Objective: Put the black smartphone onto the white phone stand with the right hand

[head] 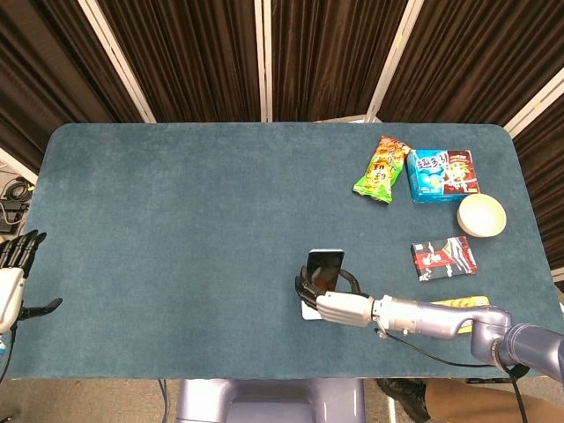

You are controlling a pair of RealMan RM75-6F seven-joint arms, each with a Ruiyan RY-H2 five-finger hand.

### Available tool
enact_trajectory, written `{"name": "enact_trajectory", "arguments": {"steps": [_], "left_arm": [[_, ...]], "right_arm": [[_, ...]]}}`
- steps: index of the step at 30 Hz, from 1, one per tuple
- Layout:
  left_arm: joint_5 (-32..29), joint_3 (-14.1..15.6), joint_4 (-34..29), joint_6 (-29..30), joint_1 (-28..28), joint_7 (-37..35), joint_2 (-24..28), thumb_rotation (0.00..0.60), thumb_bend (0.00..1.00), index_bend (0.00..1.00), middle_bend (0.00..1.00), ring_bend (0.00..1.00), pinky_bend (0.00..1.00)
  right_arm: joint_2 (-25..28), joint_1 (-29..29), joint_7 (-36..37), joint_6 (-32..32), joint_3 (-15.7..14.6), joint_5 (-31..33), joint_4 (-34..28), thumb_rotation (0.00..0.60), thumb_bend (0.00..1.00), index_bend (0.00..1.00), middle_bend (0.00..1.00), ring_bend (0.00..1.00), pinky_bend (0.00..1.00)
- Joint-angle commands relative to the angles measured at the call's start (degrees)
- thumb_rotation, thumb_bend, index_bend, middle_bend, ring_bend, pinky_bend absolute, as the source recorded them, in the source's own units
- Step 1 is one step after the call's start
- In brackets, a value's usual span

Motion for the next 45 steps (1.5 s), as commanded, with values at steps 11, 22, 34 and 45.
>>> {"name": "enact_trajectory", "arguments": {"steps": [11,22,34,45], "left_arm": [[0.3,0.1,-0.2,0.2,0.1,-0.2,0.1,0.600,0.00,0.00,0.00,0.00,0.00],[0.8,0.3,-0.4,0.4,0.3,-0.5,0.4,0.600,0.00,0.00,0.00,0.00,0.00],[1.7,0.5,-0.6,1.1,0.6,-1.3,0.8,0.600,0.00,0.00,0.00,0.00,0.00],[4.9,1.3,-1.2,3.6,1.8,-2.4,1.3,0.600,0.00,0.00,0.00,0.00,0.00]], "right_arm": [[-0.3,-1.3,0.0,1.4,0.5,-0.3,-0.6,0.600,0.40,0.22,0.14,0.08,0.17],[0.5,-3.0,-0.7,1.8,1.6,0.6,-2.0,0.600,0.37,0.19,0.09,0.03,0.13],[5.7,-10.4,4.3,16.3,1.7,2.0,-1.7,0.600,0.32,0.19,0.11,0.03,0.15],[4.2,-25.2,27.8,31.6,5.9,22.9,5.5,0.600,0.01,0.07,0.01,0.00,0.03]]}}
